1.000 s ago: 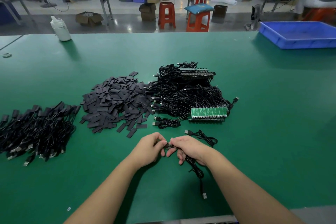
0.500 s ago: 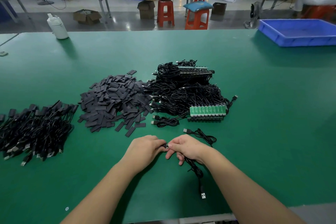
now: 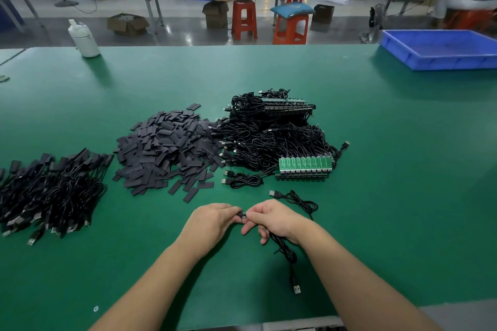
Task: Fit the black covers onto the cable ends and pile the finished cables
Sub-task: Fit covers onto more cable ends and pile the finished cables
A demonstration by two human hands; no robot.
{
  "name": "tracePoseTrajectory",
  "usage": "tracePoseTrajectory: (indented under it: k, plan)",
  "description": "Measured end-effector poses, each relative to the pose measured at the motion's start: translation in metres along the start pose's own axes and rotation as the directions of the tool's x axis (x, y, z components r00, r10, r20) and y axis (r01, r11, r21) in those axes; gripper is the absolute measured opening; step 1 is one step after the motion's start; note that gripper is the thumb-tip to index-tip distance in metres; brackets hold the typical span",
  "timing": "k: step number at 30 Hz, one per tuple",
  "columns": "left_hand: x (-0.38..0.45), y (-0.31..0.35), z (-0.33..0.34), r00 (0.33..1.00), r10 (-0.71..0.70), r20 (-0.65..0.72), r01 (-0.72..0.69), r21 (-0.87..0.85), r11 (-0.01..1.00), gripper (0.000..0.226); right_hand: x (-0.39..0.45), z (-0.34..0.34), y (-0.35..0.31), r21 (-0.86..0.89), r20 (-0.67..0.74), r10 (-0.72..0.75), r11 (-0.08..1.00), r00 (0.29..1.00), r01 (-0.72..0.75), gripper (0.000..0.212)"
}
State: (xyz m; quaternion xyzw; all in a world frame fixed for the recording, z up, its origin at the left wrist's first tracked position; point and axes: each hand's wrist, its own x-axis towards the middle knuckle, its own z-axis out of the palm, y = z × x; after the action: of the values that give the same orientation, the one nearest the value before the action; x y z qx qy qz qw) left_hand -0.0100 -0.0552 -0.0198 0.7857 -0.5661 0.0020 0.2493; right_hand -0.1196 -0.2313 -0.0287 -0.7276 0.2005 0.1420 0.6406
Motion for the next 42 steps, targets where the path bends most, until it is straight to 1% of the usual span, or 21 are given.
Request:
tracePoseTrajectory:
  k: [5,9,12,17,21,27,34,36,38,39,40,41,42]
  plan:
    - [0.000,0.001,0.001,0.999,0.012,0.045,-0.011,-0.029,1.000,0.022,0.001,0.001,0.000,-0.015,0.001,-0.010,1.000,1.000,0.010,0.025]
    - [0.001,0.003,0.001,1.000,-0.003,0.015,0.004,-0.037,0.999,0.018,0.002,0.002,0.000,-0.044,0.009,-0.016,0.999,1.000,0.017,0.025]
    - [0.000,0.006,0.002,0.999,-0.040,-0.002,0.040,-0.076,0.996,0.018,0.003,0.003,0.000,-0.076,0.013,-0.007,0.997,1.000,0.008,0.024]
    - [-0.003,0.009,0.006,0.997,-0.071,0.008,0.072,-0.071,0.995,0.021,0.003,0.005,0.000,-0.122,-0.003,-0.006,0.992,1.000,0.005,0.021]
    - [0.000,0.011,0.008,0.997,-0.041,0.072,0.040,0.023,0.999,0.021,0.002,0.005,-0.001,-0.122,0.006,-0.010,0.992,1.000,0.010,0.022]
    - [0.006,0.009,0.011,0.986,-0.054,0.160,0.035,0.116,0.993,0.024,0.001,0.005,-0.004,-0.030,0.035,0.013,0.999,0.999,-0.012,0.024]
    - [0.011,0.016,0.011,0.957,-0.072,0.280,-0.022,0.320,0.947,0.028,-0.001,0.005,-0.005,-0.019,0.034,0.016,1.000,0.999,-0.016,0.023]
    - [0.011,0.016,0.011,0.971,-0.007,0.237,-0.082,0.364,0.928,0.033,-0.001,0.005,-0.006,-0.020,0.026,0.016,1.000,1.000,-0.016,0.023]
    - [0.011,0.016,0.012,0.980,0.037,0.195,-0.114,0.400,0.909,0.049,-0.001,0.006,-0.007,-0.026,0.015,0.022,0.999,1.000,-0.021,0.023]
    - [0.010,0.014,0.016,0.980,0.031,0.194,-0.099,0.348,0.932,0.056,-0.001,0.007,-0.007,-0.024,0.005,0.024,0.999,1.000,-0.024,0.022]
    - [0.009,0.015,0.018,0.983,-0.025,0.184,-0.023,0.251,0.968,0.059,-0.001,0.008,-0.007,-0.013,-0.008,0.025,1.000,1.000,-0.025,0.022]
    - [0.007,0.017,0.017,0.981,-0.125,0.151,0.109,0.109,0.988,0.060,-0.001,0.008,-0.007,0.009,-0.023,0.026,1.000,0.999,-0.026,0.021]
    - [0.006,0.020,0.018,0.969,-0.234,0.078,0.238,-0.052,0.970,0.060,-0.001,0.008,-0.008,0.038,-0.039,0.027,0.999,0.999,-0.026,0.022]
